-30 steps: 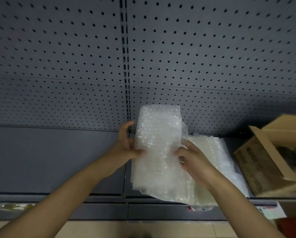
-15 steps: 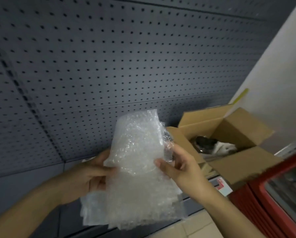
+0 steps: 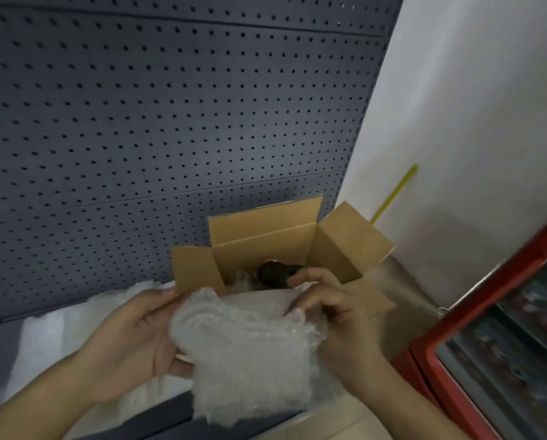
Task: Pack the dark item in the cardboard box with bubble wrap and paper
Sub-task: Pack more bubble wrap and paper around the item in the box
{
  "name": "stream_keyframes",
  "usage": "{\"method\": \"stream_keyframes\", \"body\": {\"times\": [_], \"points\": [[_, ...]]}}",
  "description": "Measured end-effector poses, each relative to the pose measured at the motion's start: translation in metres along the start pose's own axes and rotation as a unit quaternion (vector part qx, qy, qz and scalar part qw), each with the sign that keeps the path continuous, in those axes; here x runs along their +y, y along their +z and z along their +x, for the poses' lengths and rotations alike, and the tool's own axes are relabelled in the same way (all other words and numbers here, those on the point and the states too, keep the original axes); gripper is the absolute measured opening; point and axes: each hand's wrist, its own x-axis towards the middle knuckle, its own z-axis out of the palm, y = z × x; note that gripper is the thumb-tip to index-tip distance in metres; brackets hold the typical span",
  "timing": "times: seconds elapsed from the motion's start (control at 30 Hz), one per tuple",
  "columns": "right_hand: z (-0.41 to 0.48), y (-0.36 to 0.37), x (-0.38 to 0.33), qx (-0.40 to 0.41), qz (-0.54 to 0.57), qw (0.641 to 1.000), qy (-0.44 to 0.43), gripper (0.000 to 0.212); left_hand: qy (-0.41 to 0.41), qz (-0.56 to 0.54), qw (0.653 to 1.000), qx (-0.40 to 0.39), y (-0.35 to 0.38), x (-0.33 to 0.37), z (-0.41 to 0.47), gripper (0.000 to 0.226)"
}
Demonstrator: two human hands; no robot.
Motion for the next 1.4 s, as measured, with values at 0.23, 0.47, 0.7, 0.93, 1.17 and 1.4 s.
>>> {"method": "stream_keyframes", "body": {"times": [0.23,0.47,0.7,0.93,1.17,1.4], "points": [[0.055,-0.064,0.010,-0.021,0.051,0.997,0.054,0.010,0.035,0.245,0.964,0.097,0.013,0.020,0.068,0.061],[0.102,-0.121,0.035,-0.061,0.254,0.913,0.313,0.091,0.133,0.295,0.916,0.237,0.017,0.022,0.167,0.074],[0.149,-0.168,0.053,-0.029,0.048,0.952,0.302,0.035,0.147,0.317,0.888,0.298,0.007,-0.001,0.248,0.090],[0.187,-0.188,0.097,-0.149,-0.414,0.876,0.197,0.022,-0.092,0.682,0.679,0.257,-0.057,-0.049,0.281,0.042],[0.205,-0.142,0.154,-0.277,-0.531,0.795,0.098,0.018,-0.197,0.770,0.592,0.135,-0.064,-0.075,0.300,0.059],[0.194,-0.121,0.203,-0.345,-0.639,0.686,0.053,0.023,-0.205,0.770,0.590,0.129,-0.056,-0.076,0.290,0.034]]}}
